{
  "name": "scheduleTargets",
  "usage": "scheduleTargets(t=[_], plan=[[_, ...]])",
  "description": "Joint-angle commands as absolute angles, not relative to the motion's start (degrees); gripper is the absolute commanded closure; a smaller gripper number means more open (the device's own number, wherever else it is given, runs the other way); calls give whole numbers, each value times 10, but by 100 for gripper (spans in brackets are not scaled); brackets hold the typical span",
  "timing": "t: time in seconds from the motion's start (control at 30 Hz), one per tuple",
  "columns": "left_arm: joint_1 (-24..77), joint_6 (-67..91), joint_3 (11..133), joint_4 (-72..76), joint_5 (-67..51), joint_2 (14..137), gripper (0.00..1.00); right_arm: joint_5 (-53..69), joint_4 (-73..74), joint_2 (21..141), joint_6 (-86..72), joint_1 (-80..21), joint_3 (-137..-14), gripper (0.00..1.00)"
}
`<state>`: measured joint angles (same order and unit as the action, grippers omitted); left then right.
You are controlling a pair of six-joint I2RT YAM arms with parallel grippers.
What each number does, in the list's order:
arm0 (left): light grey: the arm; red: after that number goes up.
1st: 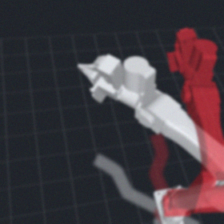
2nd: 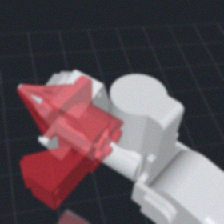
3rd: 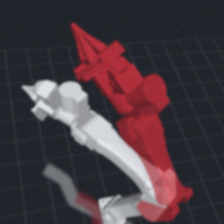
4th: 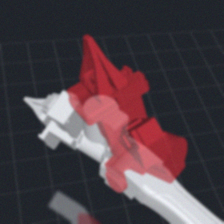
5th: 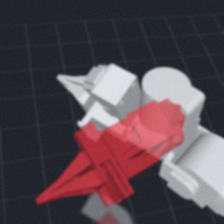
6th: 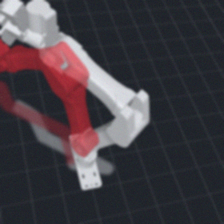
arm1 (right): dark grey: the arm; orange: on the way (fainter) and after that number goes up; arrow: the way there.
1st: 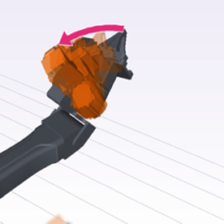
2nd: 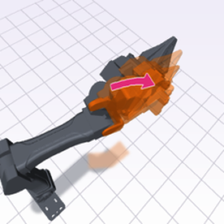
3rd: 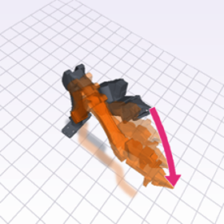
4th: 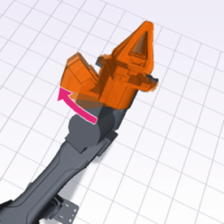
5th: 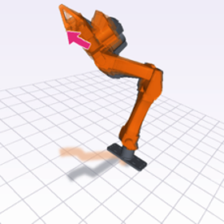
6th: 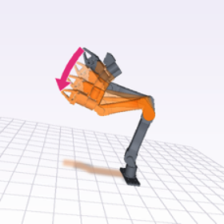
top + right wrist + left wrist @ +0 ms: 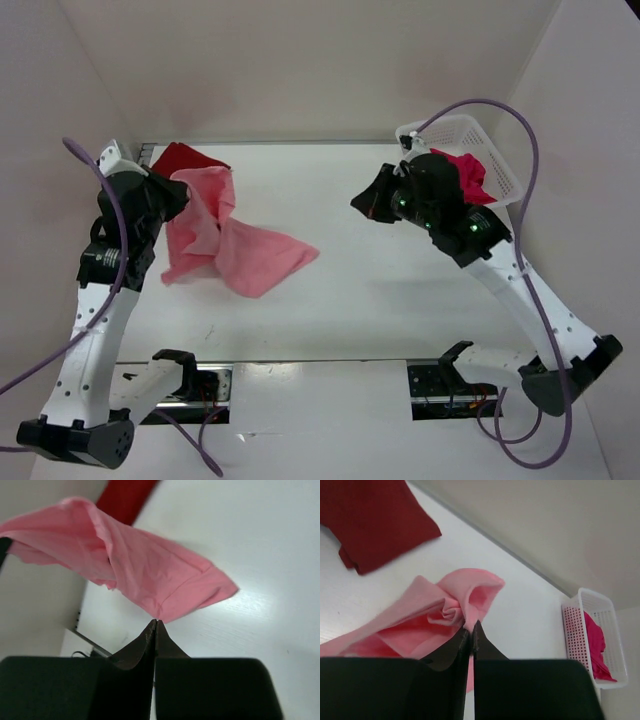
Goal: Fold and stack the t-shirts
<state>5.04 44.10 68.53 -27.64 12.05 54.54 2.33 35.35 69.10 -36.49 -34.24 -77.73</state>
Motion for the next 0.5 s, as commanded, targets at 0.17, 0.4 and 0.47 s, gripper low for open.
scheduleTargets(t=[0.17,0.4,0.47], plan=[[59,457,571,-240,33,519,91,76,266,793,-365,-370,-657,79],[83,474,629,-221,-45,547,93,87,185,957,-359,-424,-718,60],[100,485,663,-207,-80,562,93,87,157,962,-364,-430,-718,53]])
